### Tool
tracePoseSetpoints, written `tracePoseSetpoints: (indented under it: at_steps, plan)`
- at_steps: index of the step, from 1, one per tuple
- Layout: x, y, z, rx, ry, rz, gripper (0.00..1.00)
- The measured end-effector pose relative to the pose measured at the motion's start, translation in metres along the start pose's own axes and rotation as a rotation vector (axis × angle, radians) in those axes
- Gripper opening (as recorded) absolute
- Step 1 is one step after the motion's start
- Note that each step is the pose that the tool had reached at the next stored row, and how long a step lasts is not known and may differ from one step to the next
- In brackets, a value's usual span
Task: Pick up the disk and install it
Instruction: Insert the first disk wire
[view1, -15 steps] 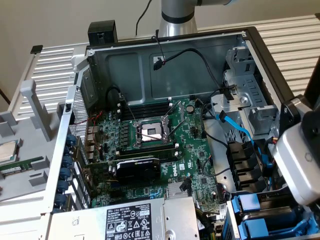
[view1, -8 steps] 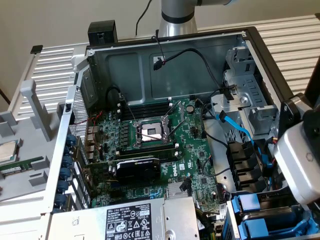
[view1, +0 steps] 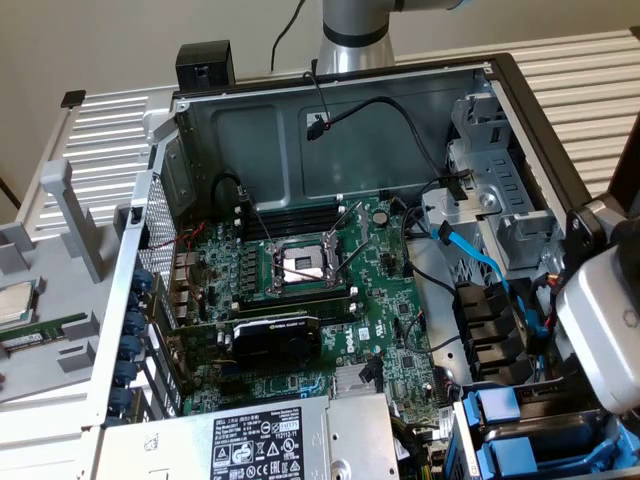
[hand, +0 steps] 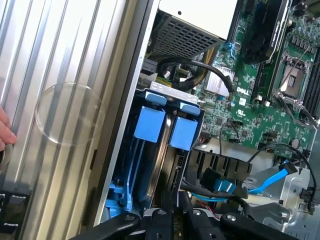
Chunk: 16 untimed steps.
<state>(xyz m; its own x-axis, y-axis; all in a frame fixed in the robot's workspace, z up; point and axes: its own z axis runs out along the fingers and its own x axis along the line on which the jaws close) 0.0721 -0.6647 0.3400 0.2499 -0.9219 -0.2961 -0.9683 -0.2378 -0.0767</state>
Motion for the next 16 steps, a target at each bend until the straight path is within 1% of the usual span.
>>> tracePoseSetpoints:
  at_steps: [3,7,9,11,12,13,14,15,16]
  plan:
    - [0.0001,-0.0003,-0.0001,-0.0038,-0.0031,0.001,0.17]
    - [0.0000,-0.0003,-0.0001,-0.0044,-0.0035,0.001,0.17]
    - [-0.0012,-0.0007,-0.0005,-0.0049,-0.0022,0.001,0.17]
    - [-0.0027,-0.0011,-0.0004,-0.0063,0.0027,0.001,0.17]
    - [-0.0029,-0.0011,-0.0002,-0.0072,0.0036,0.001,0.17]
    - [-0.0041,-0.0014,0.0000,-0.0084,0.0068,0.001,0.17]
    - [-0.0057,-0.0018,0.0000,-0.0100,0.0129,0.001,0.17]
    - [-0.0069,-0.0022,-0.0004,-0.0120,0.0208,0.001,0.17]
    - [-0.0083,-0.0024,-0.0009,-0.0148,0.0318,0.001,0.17]
